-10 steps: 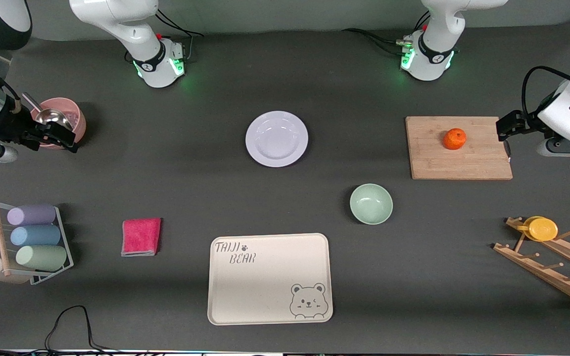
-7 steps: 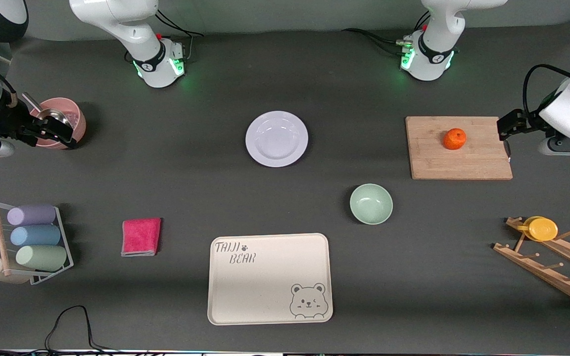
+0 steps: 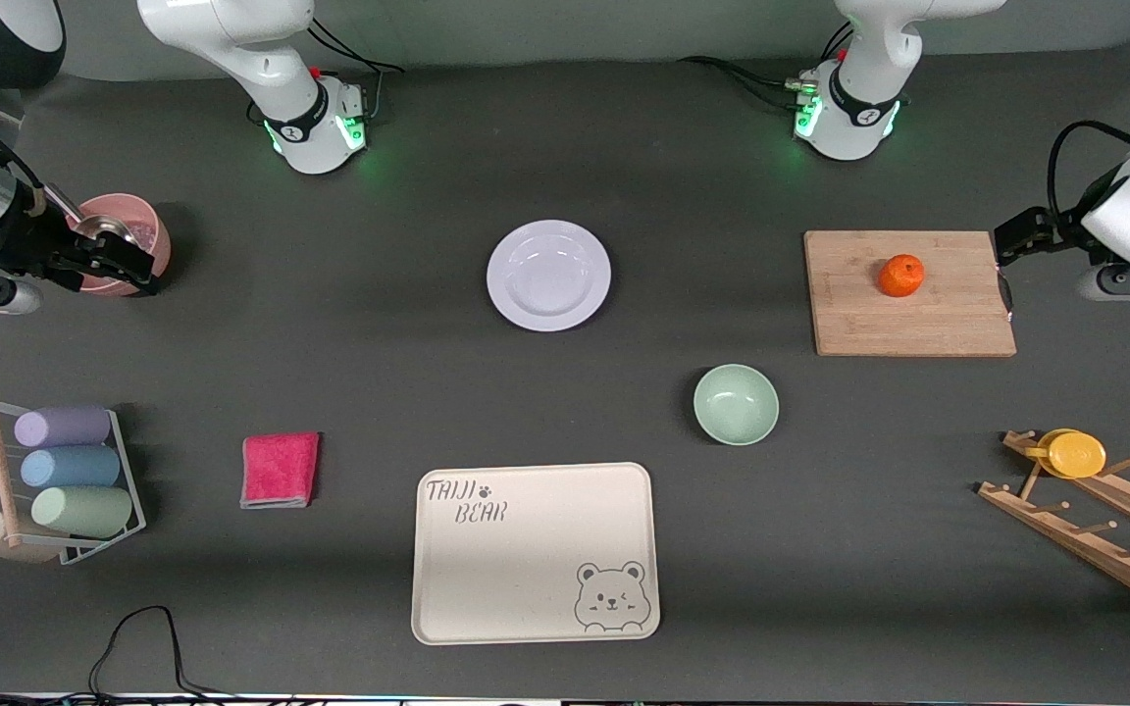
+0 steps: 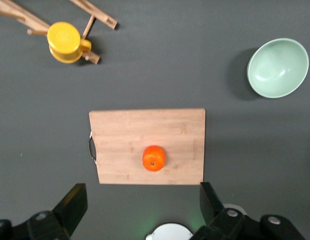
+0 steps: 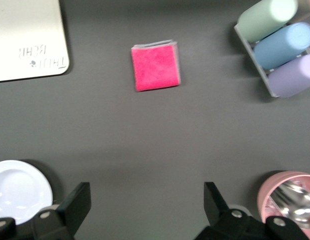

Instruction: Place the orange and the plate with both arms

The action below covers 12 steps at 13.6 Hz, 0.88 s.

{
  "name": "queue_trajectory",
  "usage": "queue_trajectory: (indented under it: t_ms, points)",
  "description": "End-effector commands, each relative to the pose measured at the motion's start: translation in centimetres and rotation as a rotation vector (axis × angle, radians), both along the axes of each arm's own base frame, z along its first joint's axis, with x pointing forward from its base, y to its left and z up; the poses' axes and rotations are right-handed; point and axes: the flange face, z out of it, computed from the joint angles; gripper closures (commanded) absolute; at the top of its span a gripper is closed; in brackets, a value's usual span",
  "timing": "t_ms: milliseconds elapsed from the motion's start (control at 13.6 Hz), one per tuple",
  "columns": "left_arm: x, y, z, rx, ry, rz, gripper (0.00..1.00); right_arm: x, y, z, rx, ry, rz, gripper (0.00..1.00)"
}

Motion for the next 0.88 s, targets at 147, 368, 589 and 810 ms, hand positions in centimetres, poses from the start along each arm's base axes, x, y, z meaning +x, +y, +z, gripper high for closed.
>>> queue_trajectory:
  t_ms: [147, 368, 589, 810]
  points:
    - [-11.7, 4.9, -2.3, -0.043, 0.001, 0.032, 0.0, 0.6, 0.7, -3.8, 0.081, 0.043, -0.04, 0.0]
    - [-16.0, 5.9, -5.4, -0.06, -0.002, 0.047, 0.0, -0.5, 1.5, -5.6, 0.168, 0.087, -0.064, 0.0]
    - [-16.1, 5.6, -9.2, -0.06, 0.012, 0.046, 0.0, -0.9, 2.1, -7.2, 0.318, 0.131, -0.118, 0.0]
    - [-15.4, 5.1, -15.7, -0.058, -0.014, 0.037, 0.0, -0.6, 2.6, -9.4, 0.377, 0.136, -0.141, 0.0]
